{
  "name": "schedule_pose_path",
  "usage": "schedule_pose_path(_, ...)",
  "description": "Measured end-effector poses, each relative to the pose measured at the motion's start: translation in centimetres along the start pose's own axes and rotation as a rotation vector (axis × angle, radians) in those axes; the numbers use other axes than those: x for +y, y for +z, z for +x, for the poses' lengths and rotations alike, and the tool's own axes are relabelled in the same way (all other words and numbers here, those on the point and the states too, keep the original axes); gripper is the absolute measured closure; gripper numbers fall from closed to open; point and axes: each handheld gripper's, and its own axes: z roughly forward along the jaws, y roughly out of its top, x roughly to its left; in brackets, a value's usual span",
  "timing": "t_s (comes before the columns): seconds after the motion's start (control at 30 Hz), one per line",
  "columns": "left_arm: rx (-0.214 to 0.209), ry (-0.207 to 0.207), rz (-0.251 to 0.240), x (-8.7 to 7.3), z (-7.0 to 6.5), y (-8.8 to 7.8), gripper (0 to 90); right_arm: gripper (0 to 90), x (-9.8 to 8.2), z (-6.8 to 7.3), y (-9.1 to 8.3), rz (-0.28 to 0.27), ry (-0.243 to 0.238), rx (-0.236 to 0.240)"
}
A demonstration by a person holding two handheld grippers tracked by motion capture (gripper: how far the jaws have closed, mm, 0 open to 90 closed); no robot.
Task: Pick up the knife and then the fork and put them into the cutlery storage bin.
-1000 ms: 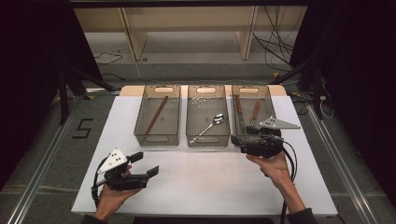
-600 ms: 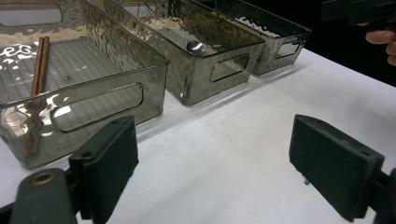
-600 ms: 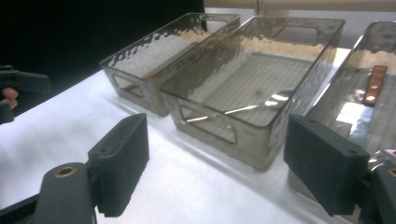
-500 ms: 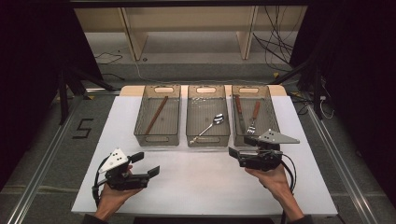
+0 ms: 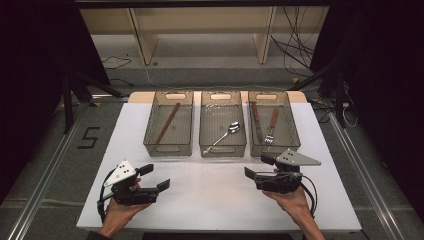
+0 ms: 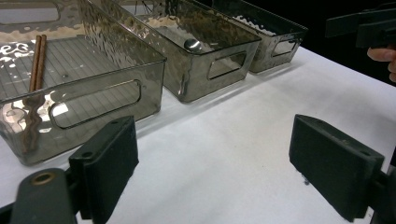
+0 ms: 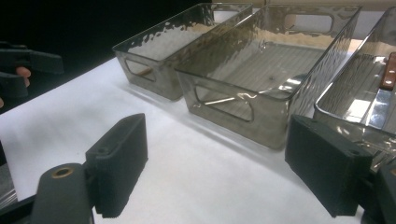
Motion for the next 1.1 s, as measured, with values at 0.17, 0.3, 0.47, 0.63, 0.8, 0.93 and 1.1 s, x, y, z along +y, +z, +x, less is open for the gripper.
schedule_pose_path(0.17, -0.007, 0.0, -0.003, 0.0, -0.1, 0.0, 15.1, 21.8, -0.9, 0.2, -0.5, -0.01, -0.006, -0.002)
schedule_pose_path(0.3, -0.01, -0.003, 0.002, 0.0, -0.2, 0.1, 15.1, 21.8, -1.8, 0.4, -1.0, -0.009, 0.001, -0.009)
schedule_pose_path(0.47, -0.017, -0.008, 0.003, 0.0, -0.1, 0.1, 15.1, 21.8, -2.5, 0.5, -1.4, -0.015, -0.002, -0.01)
schedule_pose_path(0.63, -0.022, -0.006, 0.0, 0.0, -0.2, 0.1, 15.1, 21.7, -3.1, 0.7, -1.7, -0.006, -0.018, -0.019)
schedule_pose_path(0.8, -0.023, -0.004, -0.002, 0.0, -0.2, 0.0, 15.1, 21.5, -3.2, 0.5, -2.1, -0.017, -0.019, -0.027)
schedule_pose_path(0.93, -0.022, -0.005, -0.003, 0.0, -0.2, 0.1, 15.1, 21.2, -3.2, 0.4, -2.2, -0.026, -0.014, -0.035)
schedule_pose_path(1.1, -0.023, 0.0, 0.003, 0.0, -0.2, 0.1, 15.1, 21.2, -3.1, 0.3, -2.2, -0.027, -0.015, -0.034)
